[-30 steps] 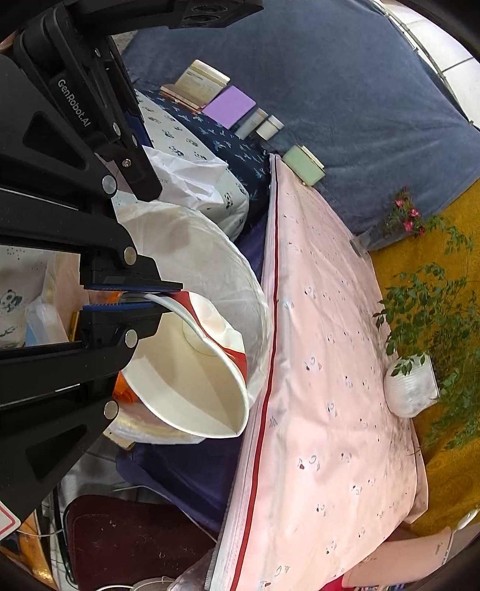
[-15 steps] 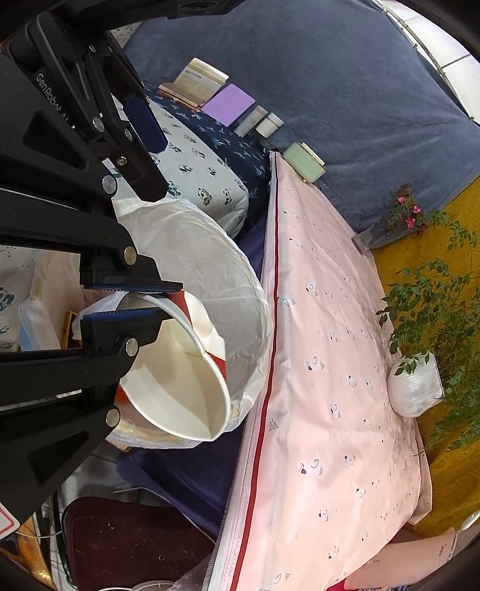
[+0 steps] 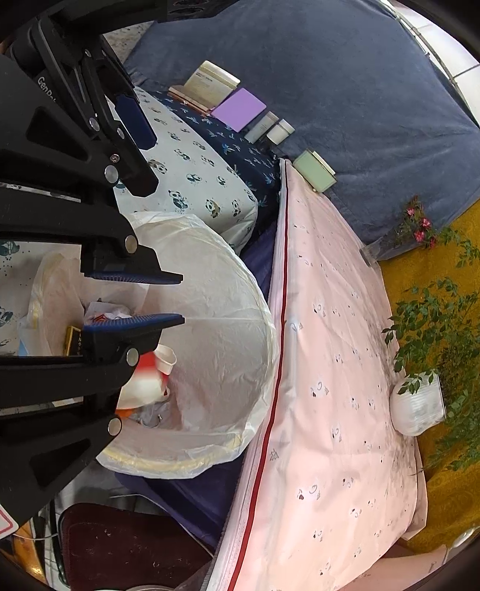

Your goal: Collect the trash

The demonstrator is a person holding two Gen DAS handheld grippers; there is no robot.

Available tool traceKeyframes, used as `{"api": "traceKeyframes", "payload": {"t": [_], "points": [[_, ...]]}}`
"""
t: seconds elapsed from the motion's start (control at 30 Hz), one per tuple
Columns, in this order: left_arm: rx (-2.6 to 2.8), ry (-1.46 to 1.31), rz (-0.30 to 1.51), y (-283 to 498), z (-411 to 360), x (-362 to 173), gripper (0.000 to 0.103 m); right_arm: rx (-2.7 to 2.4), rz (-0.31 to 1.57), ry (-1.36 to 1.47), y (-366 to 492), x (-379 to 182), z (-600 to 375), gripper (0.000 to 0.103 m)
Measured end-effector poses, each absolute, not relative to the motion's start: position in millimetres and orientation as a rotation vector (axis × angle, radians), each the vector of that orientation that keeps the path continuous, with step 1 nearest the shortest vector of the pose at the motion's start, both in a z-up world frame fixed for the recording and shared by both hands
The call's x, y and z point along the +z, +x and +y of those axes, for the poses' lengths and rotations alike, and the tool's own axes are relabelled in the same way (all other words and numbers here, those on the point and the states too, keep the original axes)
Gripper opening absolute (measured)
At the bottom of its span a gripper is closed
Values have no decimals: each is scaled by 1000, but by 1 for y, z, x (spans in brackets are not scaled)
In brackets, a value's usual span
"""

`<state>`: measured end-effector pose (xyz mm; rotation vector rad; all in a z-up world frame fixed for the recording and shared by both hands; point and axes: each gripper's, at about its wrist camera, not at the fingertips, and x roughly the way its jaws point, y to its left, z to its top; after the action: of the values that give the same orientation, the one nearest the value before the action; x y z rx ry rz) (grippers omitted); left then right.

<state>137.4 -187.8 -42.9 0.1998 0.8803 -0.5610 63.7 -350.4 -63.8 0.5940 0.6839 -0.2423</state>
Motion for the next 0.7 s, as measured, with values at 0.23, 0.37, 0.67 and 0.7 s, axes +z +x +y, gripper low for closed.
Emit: {"api": "traceKeyframes", "payload": {"t": [0.23,0.37,0.67,0.7], "points": [[-543,184,879,139,-175,-41,70,-233,691,583,67,-62,-341,19],[-538,179,873,138,-170,-39,69,-237,698,562,68,-59,-336,23],[-505,207,851,130,-156,-34,74,-282,734,454,61,-44,-325,43],[-500,206,849,129,-155,-33,78,-291,739,442,59,-42,-325,49]]}}
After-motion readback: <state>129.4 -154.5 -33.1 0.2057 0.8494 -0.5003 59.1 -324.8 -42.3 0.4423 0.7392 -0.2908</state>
